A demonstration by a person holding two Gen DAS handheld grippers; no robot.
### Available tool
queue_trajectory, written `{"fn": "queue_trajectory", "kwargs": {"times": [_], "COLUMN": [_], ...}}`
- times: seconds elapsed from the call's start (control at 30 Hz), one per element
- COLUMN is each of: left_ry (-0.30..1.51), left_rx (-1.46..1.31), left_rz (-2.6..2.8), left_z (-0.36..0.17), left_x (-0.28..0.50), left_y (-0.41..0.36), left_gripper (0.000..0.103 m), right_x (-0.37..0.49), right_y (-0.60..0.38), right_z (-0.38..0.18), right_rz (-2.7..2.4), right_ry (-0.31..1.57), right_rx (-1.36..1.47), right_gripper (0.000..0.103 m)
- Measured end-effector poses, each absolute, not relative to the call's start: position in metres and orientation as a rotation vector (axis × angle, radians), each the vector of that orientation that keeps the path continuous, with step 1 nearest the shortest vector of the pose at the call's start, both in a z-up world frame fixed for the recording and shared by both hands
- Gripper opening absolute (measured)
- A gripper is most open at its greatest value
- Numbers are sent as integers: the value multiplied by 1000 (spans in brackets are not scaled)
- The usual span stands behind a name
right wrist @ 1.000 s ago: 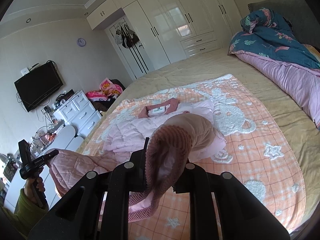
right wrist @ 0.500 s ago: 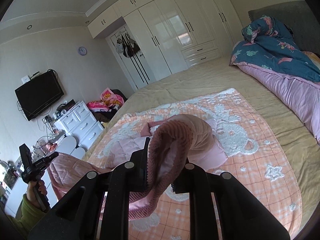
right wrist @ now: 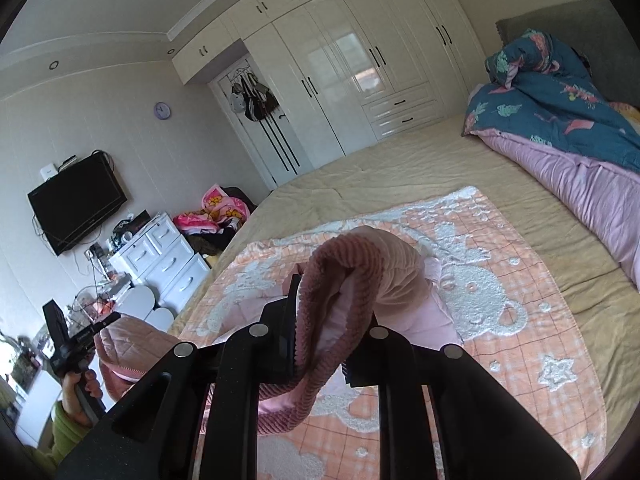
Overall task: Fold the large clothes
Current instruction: 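Lift the hem with both tools and carry it toward the collar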
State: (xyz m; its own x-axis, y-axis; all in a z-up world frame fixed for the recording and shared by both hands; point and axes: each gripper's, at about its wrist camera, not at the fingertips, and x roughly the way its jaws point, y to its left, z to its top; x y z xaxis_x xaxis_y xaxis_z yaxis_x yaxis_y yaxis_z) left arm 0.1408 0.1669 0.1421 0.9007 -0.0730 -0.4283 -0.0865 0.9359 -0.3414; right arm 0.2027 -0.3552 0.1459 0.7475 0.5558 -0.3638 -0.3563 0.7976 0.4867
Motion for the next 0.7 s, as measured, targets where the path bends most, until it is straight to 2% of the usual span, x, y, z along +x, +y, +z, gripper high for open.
{"fn": "queue_trajectory", "kwargs": {"times": [0.7], "left_ry": [482], "left_rx": [-287], "left_rz": [68], "left_z": [131], "left_x": [223], "left_y": [163], "left_gripper": [12], "right_x": [308], "right_y": [-353], "right_z": [117], "right_rz": [443], "right_ry": [664], "right_rx": [474], "right_gripper": [15]}}
